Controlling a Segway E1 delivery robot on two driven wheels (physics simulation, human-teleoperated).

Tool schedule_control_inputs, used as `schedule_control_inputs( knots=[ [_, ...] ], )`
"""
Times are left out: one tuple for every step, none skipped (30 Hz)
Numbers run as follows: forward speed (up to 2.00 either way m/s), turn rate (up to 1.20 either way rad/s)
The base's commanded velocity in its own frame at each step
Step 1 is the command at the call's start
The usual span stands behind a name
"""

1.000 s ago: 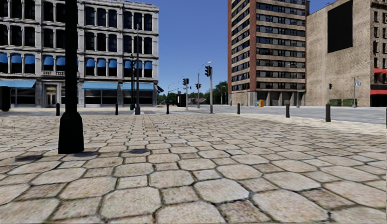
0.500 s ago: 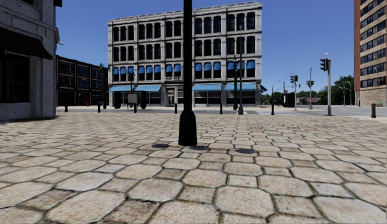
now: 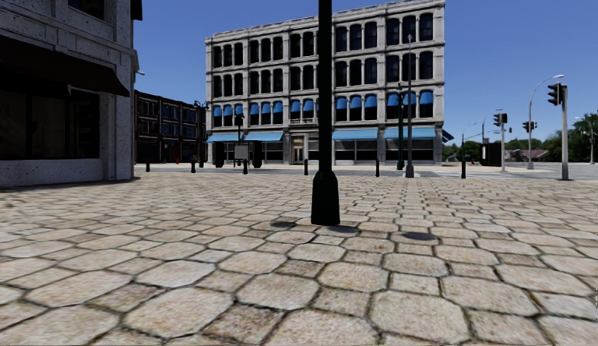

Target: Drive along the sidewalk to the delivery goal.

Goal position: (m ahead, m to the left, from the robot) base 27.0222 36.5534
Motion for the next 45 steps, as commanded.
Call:
schedule_control_inputs(
  knots=[
    [0.0, 1.2],
    [0.0, 1.2],
    [0.0, 1.2],
    [0.0, 1.2],
    [0.0, 0.8],
    [0.06, 0.0],
    [0.1, 0.0],
    [0.18, 0.0],
    [0.42, 0.0],
    [0.42, 0.0],
    [0.75, 0.0],
    [1.22, 0.0],
    [1.53, 0.0],
    [1.77, 0.0],
    [2.0, 0.0],
    [2.0, 0.0],
    [2.0, 0.0],
    [2.0, 0.0],
    [2.0, 0.0],
    [2.0, 0.0],
    [2.0, 0.0],
    [2.0, 0.0],
    [2.0, 0.0],
    [2.0, 0.0],
    [2.0, 0.0],
    [2.0, 0.0],
    [2.0, 0.0],
    [2.0, 0.0],
    [2.0, 0.0],
    [2.0, 0.0],
    [2.0, 0.0],
    [2.0, 0.0],
    [2.0, 0.0],
    [2.0, 0.0],
    [2.0, 0.0],
    [2.0, 0.0],
    [2.0, 0.0],
    [2.0, 0.0],
    [2.0, 0.0],
    [2.0, 0.0],
    [2.0, 0.0],
    [2.0, 0.0],
    [2.0, 0.0],
    [2.0, 0.0],
    [2.0, 0.0]
  ],
)
